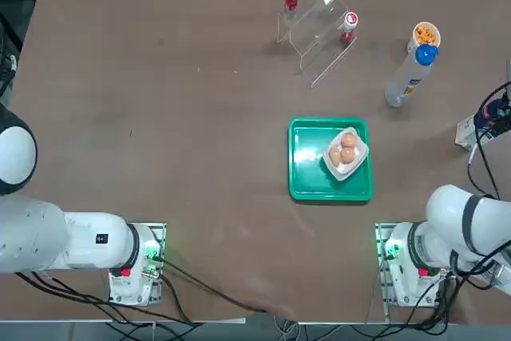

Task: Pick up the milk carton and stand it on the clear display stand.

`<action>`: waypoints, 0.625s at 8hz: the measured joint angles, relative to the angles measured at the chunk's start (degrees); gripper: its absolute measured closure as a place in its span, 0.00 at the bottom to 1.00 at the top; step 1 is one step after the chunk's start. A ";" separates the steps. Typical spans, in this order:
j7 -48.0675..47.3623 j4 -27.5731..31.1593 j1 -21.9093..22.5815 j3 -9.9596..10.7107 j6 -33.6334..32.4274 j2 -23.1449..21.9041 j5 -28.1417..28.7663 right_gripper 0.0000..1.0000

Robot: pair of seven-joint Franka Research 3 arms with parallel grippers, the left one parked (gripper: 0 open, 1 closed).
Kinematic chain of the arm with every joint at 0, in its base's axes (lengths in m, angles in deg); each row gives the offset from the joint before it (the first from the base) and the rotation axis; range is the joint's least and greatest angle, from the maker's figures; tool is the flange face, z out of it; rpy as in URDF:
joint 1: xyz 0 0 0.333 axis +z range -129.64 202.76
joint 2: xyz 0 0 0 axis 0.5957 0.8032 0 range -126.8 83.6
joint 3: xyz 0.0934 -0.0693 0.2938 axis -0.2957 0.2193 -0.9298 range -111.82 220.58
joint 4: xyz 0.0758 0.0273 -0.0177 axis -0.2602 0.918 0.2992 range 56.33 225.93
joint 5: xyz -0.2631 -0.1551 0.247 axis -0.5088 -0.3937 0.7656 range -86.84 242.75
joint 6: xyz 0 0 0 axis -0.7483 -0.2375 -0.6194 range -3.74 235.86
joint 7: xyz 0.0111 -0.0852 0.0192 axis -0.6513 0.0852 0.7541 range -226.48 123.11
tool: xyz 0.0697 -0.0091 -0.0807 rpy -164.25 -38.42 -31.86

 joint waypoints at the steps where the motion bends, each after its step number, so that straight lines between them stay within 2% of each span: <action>1: -0.34 -0.38 0.00 0.00 -0.16 -0.01 0.02 0.52; 3: -2.64 -3.79 0.18 -0.48 -2.88 -0.18 0.06 0.56; 4: -5.24 -8.01 1.30 -1.09 -5.93 -0.30 0.09 0.58; 5: -9.58 -13.91 4.28 -1.53 -9.96 -0.11 0.14 0.58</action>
